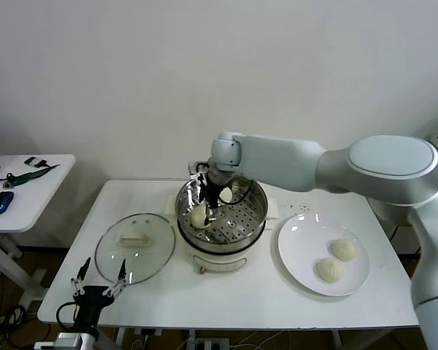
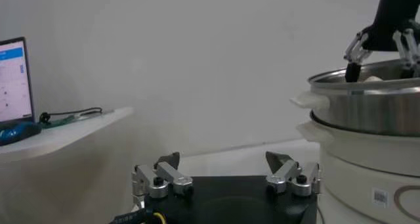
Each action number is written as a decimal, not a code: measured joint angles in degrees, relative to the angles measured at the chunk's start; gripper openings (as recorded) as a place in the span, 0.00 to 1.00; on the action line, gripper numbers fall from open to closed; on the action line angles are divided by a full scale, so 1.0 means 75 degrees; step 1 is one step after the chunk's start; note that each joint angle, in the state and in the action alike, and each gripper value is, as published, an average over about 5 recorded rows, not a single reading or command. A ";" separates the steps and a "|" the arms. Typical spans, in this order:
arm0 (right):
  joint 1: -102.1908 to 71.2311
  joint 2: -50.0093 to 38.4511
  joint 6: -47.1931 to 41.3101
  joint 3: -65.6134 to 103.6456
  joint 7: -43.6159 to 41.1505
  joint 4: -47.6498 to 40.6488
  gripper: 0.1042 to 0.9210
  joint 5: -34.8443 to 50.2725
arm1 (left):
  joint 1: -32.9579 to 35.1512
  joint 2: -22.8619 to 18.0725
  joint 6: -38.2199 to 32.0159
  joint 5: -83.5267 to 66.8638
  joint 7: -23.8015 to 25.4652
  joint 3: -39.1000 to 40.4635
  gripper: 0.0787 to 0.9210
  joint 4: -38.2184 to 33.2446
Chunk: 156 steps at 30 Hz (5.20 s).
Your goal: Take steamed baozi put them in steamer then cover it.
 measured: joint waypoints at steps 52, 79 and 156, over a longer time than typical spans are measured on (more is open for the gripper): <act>-0.3518 -0.6079 0.0770 0.2337 -0.0434 0.2346 0.88 -0.4744 | 0.0425 -0.0266 0.0090 0.0193 -0.0148 -0.0254 0.88 -0.0221; -0.3124 -0.5741 0.1414 0.2364 -0.0818 0.1963 0.69 -0.5044 | 0.0467 -0.0254 0.0086 0.0195 -0.0170 -0.0277 0.88 -0.0281; 0.0155 -0.1333 0.6090 0.1162 -0.1339 0.1723 0.88 -0.6709 | 0.0610 -0.0091 0.0217 -0.0129 -0.0155 0.0024 0.88 -0.0321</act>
